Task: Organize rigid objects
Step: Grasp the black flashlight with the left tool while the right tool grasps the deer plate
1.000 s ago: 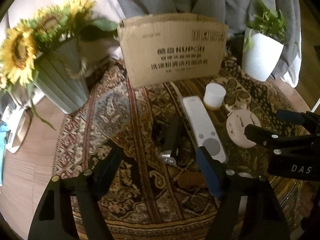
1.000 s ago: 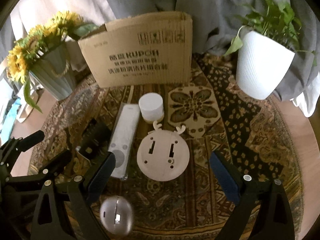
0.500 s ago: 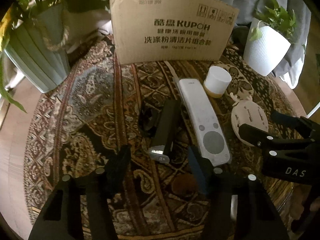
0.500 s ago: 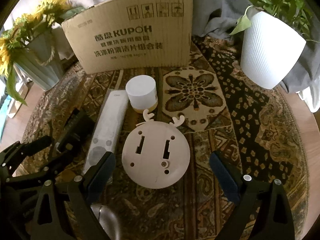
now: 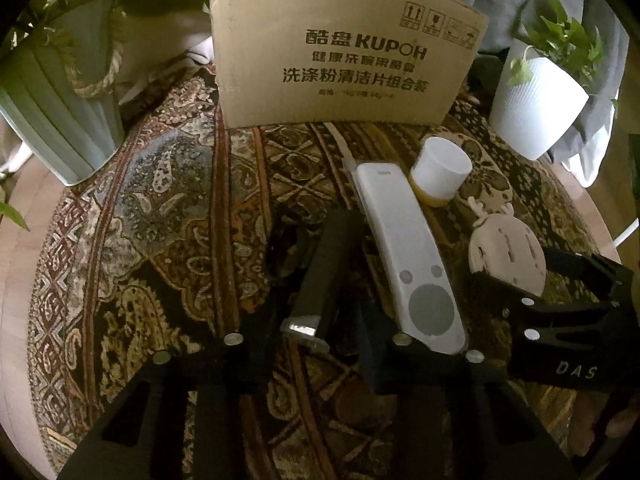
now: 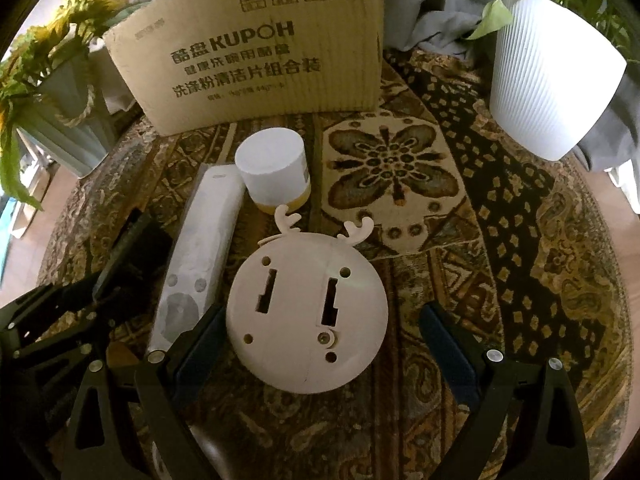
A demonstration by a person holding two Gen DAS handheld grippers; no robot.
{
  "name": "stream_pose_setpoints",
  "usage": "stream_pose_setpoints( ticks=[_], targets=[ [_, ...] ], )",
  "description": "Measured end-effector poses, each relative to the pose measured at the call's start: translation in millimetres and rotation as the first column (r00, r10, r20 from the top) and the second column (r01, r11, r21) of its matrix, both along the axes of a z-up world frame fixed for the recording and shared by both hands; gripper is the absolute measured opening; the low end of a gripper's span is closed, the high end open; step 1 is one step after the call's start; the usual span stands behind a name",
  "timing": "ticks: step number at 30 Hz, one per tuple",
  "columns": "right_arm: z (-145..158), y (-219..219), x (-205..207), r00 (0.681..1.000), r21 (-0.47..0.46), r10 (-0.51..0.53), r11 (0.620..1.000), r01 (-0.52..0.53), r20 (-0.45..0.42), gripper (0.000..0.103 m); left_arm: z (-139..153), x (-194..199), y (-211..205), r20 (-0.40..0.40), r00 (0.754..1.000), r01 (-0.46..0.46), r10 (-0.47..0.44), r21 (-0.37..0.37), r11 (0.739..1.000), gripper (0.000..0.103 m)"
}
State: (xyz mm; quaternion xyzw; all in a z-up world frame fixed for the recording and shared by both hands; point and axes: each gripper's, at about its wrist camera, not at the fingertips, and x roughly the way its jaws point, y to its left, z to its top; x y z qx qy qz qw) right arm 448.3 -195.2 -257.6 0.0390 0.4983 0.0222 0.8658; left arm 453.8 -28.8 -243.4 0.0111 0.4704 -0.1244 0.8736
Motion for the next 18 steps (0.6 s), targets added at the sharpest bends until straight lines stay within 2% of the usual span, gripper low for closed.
stream_pose_setpoints(
  ticks=[4, 7, 18],
  targets=[
    [0, 1, 0, 1.0, -0.011, 0.012, 1.0, -0.012, 0.012, 0.093, 1, 0, 1, -0.007, 1.0, -0.011, 0.01, -0.032, 0.999, 0.027],
    [2, 3, -1, 0.999, 0.006, 0.039, 0.999, -0.039, 0.023, 0.075, 1, -3, 1, -0.01, 1.0, -0.013, 0.012, -0.04, 0.999, 0.025],
    [12, 2, -8, 0.998, 0.001, 0.045, 0.999, -0.045, 0.054, 0.074, 17, -15, 1, 0.034, 0.999, -0.02, 0.022, -0.042, 0.999, 0.024]
  ],
)
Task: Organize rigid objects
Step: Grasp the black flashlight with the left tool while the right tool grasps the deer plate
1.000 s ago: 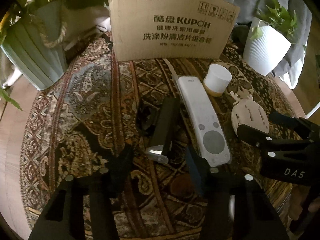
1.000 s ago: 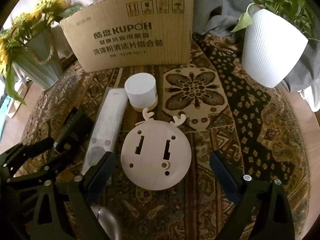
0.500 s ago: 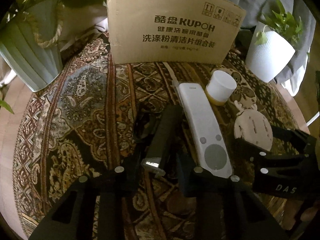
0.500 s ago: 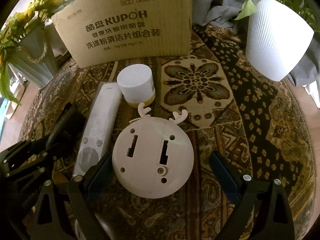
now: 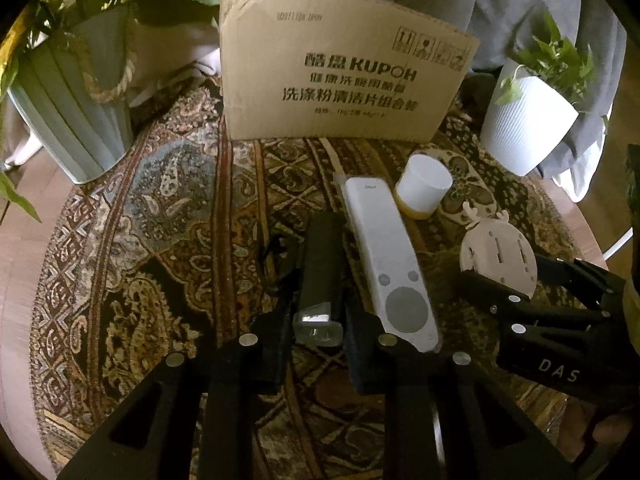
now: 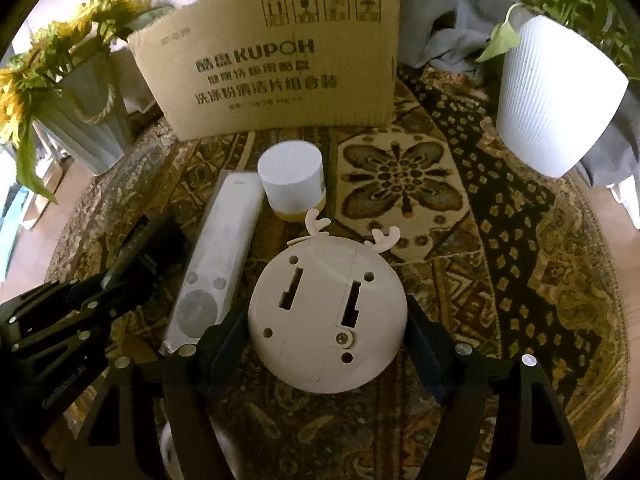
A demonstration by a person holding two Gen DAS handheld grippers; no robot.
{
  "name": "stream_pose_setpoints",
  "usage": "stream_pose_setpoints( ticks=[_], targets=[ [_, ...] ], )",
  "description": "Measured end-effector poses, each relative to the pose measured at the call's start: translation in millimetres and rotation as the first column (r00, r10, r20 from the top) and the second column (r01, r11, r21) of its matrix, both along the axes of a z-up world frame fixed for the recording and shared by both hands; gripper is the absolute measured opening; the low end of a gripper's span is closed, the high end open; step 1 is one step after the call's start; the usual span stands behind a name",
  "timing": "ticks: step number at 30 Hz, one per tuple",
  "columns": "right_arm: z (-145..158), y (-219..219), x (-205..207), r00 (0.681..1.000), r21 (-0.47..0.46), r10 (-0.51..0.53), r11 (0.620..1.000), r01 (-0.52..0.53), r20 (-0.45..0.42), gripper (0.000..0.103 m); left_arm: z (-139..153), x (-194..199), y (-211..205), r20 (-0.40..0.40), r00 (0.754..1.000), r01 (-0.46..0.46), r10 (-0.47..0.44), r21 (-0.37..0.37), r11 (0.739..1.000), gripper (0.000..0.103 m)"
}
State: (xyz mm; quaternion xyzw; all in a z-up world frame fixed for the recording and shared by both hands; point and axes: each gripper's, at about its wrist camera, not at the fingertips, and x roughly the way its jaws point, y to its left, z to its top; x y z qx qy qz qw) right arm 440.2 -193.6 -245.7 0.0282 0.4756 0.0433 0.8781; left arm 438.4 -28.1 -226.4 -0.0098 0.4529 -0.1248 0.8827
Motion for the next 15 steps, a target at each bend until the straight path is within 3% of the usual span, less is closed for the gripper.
stream_pose_setpoints(
  ticks=[15],
  targets=[
    [50, 1, -16, 0.989, -0.004, 0.016, 1.0, -0.015, 0.146, 0.074, 47, -16, 2, 0.127, 0.992, -0.023, 0.024, -0.008, 1.0, 0.024]
  ],
)
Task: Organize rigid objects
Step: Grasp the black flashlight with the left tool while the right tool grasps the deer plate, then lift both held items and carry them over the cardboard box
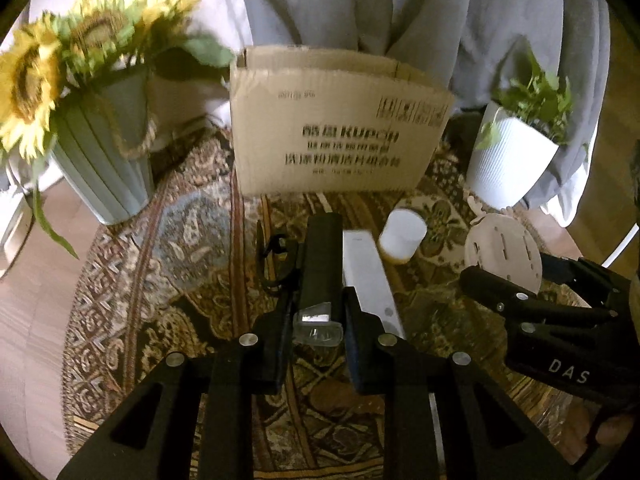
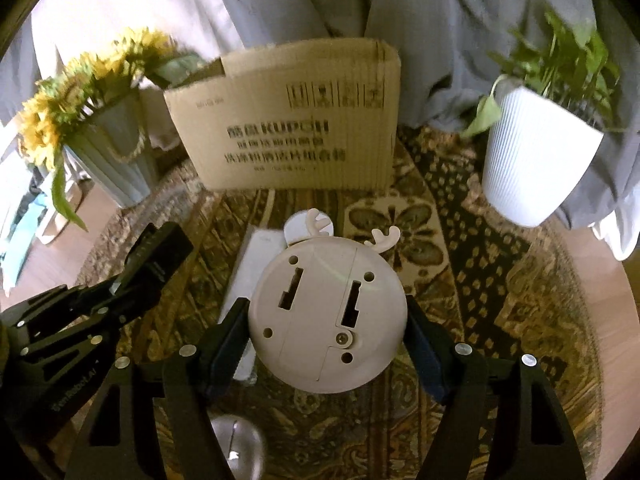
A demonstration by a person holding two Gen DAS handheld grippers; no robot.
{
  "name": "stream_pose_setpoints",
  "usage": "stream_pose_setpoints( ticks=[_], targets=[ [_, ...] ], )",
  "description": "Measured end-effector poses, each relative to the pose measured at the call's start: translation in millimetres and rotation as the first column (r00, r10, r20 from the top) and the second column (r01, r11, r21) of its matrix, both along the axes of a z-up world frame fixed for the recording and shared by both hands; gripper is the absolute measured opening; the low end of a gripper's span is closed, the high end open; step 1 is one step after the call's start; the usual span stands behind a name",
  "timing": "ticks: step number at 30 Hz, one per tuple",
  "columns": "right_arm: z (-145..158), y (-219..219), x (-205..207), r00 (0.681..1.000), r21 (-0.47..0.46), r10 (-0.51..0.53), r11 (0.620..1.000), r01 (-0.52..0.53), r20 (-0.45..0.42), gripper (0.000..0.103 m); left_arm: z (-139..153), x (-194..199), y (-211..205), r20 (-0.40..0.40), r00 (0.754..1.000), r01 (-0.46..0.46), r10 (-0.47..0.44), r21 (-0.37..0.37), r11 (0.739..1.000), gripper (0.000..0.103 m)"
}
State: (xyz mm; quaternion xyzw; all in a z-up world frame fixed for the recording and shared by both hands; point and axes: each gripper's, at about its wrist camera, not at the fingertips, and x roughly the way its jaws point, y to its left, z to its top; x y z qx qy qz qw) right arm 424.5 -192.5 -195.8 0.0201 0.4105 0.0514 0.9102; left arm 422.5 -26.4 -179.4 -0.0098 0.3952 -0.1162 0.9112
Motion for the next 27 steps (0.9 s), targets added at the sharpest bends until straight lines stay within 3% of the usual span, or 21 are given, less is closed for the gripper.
stream_pose_setpoints(
  ticks=[14, 27],
  targets=[
    [50, -1, -13, 0.989, 0.024, 0.002, 1.0, -0.005, 0.148, 0.074, 54, -7, -1, 0.144, 0.989, -0.022, 0.022, -0.003, 1.0, 0.024],
    [97, -2, -9, 0.958, 0.037, -0.001, 0.999, -0.01, 0.286, 0.074, 97, 1, -3, 0.278, 0.96, -0.022, 0.025, -0.014, 1.0, 0.024]
  ],
)
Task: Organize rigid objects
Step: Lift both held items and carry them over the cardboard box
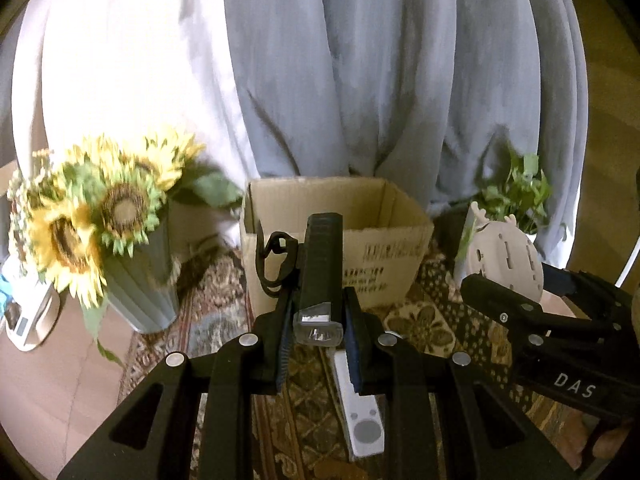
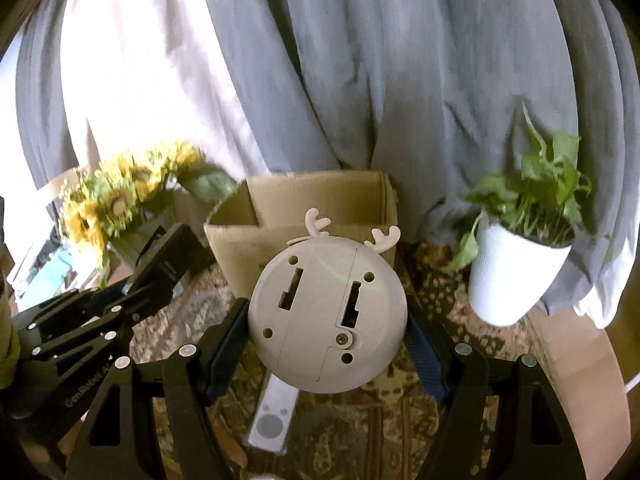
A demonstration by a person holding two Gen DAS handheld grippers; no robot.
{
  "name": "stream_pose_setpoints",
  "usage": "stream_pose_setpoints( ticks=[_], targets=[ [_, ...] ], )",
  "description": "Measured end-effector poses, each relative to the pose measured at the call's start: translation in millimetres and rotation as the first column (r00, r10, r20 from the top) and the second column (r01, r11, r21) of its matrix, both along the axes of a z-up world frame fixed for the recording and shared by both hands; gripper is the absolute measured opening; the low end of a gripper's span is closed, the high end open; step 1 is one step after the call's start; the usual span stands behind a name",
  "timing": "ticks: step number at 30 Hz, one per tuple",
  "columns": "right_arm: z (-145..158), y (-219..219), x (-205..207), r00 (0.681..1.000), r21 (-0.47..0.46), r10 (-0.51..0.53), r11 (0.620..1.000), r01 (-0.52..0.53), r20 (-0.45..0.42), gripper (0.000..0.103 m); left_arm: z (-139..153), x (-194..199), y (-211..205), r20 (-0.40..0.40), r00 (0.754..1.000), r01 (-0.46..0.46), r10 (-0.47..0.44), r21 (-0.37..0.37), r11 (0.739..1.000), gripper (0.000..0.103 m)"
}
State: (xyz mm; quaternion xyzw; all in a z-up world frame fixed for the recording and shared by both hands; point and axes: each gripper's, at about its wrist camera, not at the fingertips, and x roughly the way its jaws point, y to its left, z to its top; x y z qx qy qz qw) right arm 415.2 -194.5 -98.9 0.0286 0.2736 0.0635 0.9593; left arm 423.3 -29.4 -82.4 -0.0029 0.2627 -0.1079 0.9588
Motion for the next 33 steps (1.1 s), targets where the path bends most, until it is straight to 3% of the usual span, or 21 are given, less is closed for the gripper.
stream_pose_setpoints(
  ticks=[20, 27, 33],
  targets=[
    [55, 2, 42, 0.992, -0.006, 0.029, 1.0, -0.028, 0.124, 0.074, 57, 34, 0, 0.156, 0.988, 0.0, -0.003, 0.019, 1.0, 0.024],
    [65, 4, 62, 0.988, -0.02, 0.038, 0.999, -0.036, 0.148, 0.074, 62, 65, 0, 0.129, 0.992, 0.011, -0.013, 0.012, 1.0, 0.024],
    [67, 7, 88, 0.992, -0.018, 0.062, 0.998, -0.06, 0.11, 0.074, 60, 97, 1, 0.063, 0.998, 0.028, -0.027, -0.006, 1.0, 0.024]
  ],
)
